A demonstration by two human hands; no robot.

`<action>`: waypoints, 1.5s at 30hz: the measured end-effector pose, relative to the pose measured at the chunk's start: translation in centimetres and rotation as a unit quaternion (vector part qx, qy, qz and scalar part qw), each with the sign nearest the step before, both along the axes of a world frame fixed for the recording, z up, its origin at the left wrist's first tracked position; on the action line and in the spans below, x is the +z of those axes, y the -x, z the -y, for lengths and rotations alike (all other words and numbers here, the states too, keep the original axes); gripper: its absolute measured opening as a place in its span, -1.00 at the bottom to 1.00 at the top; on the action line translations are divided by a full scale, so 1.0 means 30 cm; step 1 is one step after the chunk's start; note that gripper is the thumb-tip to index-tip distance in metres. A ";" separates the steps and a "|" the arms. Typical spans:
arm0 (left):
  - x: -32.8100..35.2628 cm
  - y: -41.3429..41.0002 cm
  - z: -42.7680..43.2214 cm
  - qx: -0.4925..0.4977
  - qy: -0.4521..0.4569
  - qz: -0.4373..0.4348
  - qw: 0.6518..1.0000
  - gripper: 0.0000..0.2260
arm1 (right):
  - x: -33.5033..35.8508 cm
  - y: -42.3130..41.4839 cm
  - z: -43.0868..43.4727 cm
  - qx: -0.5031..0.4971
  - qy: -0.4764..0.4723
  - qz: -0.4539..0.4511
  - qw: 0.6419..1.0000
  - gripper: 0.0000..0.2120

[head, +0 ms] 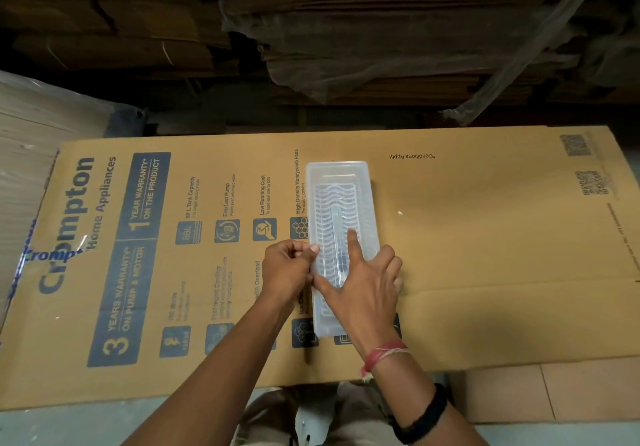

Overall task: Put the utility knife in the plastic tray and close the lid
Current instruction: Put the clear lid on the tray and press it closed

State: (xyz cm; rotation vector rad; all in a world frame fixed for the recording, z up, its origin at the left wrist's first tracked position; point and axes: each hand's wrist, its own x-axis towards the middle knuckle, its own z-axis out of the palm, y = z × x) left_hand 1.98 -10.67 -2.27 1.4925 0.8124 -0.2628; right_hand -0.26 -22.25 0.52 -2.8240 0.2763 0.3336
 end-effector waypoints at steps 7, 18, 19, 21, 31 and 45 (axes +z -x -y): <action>-0.026 -0.007 0.014 -0.032 -0.035 -0.013 0.999 -0.81 | -0.019 0.077 0.188 -0.208 -0.395 -0.066 0.892 -0.82; -0.038 0.000 0.024 -0.030 -0.042 -0.011 0.999 -0.72 | -0.083 0.149 0.281 -0.257 -0.461 -0.129 0.840 -0.89; -0.039 -0.001 0.025 -0.031 -0.040 -0.007 0.999 -0.71 | -0.085 0.145 0.284 -0.250 -0.457 -0.138 0.843 -0.88; -0.039 0.000 0.025 -0.036 -0.041 -0.003 0.999 -0.71 | -0.074 0.134 0.294 -0.250 -0.461 -0.162 0.836 -0.86; 0.035 -0.169 -0.015 0.039 -0.061 0.021 0.997 -0.74 | -0.003 -0.213 0.293 -0.217 -0.477 -0.114 0.844 -0.71; -0.015 -0.488 -0.021 0.056 -0.075 0.010 0.996 -0.70 | -0.066 -0.597 0.137 -0.280 -0.514 -0.051 0.809 -0.76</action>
